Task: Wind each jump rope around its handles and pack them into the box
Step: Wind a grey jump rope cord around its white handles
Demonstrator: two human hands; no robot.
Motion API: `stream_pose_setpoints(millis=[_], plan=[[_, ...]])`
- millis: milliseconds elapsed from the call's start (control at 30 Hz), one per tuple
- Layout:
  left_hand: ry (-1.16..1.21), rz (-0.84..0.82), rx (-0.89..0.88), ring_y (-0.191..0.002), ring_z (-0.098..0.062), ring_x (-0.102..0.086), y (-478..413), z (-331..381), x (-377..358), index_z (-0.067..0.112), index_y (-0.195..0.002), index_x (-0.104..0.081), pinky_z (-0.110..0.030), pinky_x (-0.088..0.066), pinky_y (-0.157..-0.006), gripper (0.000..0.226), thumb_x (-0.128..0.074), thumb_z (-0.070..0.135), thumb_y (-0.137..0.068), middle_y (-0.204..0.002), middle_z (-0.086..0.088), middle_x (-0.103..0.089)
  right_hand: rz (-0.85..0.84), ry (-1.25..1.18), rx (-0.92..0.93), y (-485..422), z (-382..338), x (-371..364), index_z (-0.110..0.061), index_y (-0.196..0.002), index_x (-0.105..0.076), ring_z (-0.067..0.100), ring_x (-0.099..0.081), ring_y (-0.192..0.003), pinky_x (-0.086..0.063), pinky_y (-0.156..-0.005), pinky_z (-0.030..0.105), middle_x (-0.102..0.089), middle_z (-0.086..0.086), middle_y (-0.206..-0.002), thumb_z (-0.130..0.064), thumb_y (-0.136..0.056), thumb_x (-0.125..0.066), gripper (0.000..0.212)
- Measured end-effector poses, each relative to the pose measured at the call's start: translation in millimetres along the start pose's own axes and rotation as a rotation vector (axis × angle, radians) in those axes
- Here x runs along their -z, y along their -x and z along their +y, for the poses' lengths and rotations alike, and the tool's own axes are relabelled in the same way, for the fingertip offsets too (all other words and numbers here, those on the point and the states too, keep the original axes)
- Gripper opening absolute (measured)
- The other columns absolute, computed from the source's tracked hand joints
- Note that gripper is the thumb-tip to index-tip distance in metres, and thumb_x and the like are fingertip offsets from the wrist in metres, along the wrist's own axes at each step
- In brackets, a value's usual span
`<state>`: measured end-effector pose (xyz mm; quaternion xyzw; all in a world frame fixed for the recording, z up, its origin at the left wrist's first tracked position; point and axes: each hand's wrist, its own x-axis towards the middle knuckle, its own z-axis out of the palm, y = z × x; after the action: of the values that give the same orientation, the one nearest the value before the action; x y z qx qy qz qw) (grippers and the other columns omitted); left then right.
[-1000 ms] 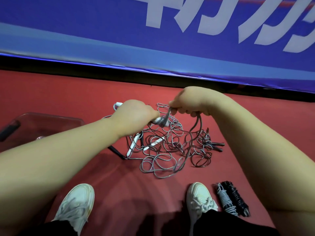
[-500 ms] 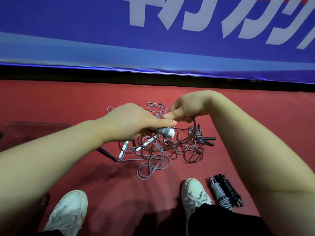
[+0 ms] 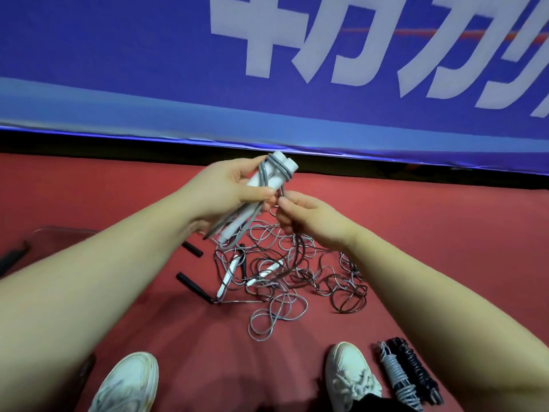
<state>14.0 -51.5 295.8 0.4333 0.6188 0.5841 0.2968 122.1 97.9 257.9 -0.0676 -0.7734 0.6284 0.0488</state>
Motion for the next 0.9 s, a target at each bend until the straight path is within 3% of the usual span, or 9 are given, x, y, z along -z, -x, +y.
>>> stream_pose_setpoints(millis=[67,200,300,400,600,700,800,833,900], plan=[[-0.047,0.101,0.030,-0.063,-0.014,-0.065,-1,-3,11,0.031,-0.100,-0.066,-0.026,-0.058,-0.066,0.039,-0.062,-0.005,-0.084,-0.077,-0.008,-0.070,0.180,0.092,0.006,-6,-6,-8,-0.016,-0.089,-0.055,0.003,-0.030,-0.043,-0.024,-0.047,0.021,-0.038,-0.012,-0.054,-0.020,-0.103,-0.031,0.028],[0.020,0.214,0.073,-0.056,-0.010,-0.064,0,-9,19,0.025,-0.108,-0.064,-0.021,-0.053,-0.055,0.039,-0.061,-0.007,-0.084,-0.074,-0.006,-0.066,0.307,0.638,0.084,-19,-15,-18,-0.018,-0.097,-0.053,0.005,-0.047,-0.050,-0.037,-0.054,0.025,-0.051,-0.008,-0.061,-0.020,-0.102,-0.030,0.023],[0.107,0.239,0.111,-0.057,-0.012,-0.066,-2,-7,17,0.024,-0.110,-0.063,-0.023,-0.054,-0.055,0.037,-0.060,-0.004,-0.086,-0.074,-0.007,-0.067,0.257,0.557,0.016,-24,-10,-24,-0.012,-0.096,-0.044,0.014,-0.054,-0.054,-0.041,-0.054,0.024,-0.059,-0.002,-0.065,-0.015,-0.102,-0.026,0.020],[0.171,0.277,0.156,-0.056,-0.012,-0.066,-2,-6,20,0.018,-0.117,-0.060,-0.022,-0.053,-0.053,0.036,-0.059,-0.003,-0.088,-0.077,-0.010,-0.066,0.241,0.519,-0.029,-25,-3,-18,-0.011,-0.096,-0.049,0.014,-0.047,-0.055,-0.040,-0.056,0.024,-0.057,-0.004,-0.071,-0.012,-0.102,-0.026,0.024],[0.349,0.225,0.142,-0.060,-0.014,-0.066,-4,15,14,0.011,-0.095,-0.061,-0.024,-0.057,-0.059,0.015,-0.049,0.000,-0.093,-0.075,-0.010,-0.065,0.406,0.626,-0.042,-30,17,-13,-0.011,-0.122,-0.046,0.019,-0.055,-0.066,-0.041,-0.059,0.029,-0.059,0.004,-0.091,-0.006,-0.095,-0.033,0.030],[0.394,0.236,0.098,-0.057,-0.012,-0.065,-8,32,18,0.010,-0.093,-0.059,-0.024,-0.057,-0.059,0.013,-0.048,0.003,-0.095,-0.070,-0.005,-0.067,0.388,0.708,-0.247,-27,32,2,-0.008,-0.132,-0.037,0.021,-0.051,-0.067,-0.037,-0.062,0.030,-0.054,0.011,-0.098,-0.011,-0.096,-0.037,0.036],[0.336,0.212,0.128,-0.056,-0.013,-0.065,-6,35,12,0.010,-0.091,-0.060,-0.024,-0.057,-0.059,0.013,-0.050,0.002,-0.094,-0.071,-0.008,-0.067,0.284,0.793,-0.495,-36,27,25,-0.003,-0.124,-0.049,0.024,-0.051,-0.085,-0.041,-0.063,0.032,-0.061,0.017,-0.113,-0.029,-0.100,-0.038,0.037],[0.333,0.217,0.135,-0.056,-0.013,-0.065,-7,34,11,0.009,-0.091,-0.060,-0.024,-0.057,-0.059,0.013,-0.050,0.001,-0.094,-0.074,-0.009,-0.066,0.348,0.749,-0.481,-41,20,32,-0.003,-0.122,-0.051,0.024,-0.052,-0.085,-0.044,-0.065,0.033,-0.061,0.018,-0.115,-0.033,-0.100,-0.038,0.039],[0.349,0.247,0.126,-0.056,-0.012,-0.065,-8,35,13,0.009,-0.092,-0.060,-0.023,-0.057,-0.059,0.012,-0.049,0.002,-0.094,-0.076,-0.010,-0.064,0.663,0.558,-0.199,-48,8,47,-0.009,-0.115,-0.050,0.025,-0.055,-0.083,-0.049,-0.074,0.039,-0.063,0.016,-0.109,-0.031,-0.100,-0.038,0.029]])
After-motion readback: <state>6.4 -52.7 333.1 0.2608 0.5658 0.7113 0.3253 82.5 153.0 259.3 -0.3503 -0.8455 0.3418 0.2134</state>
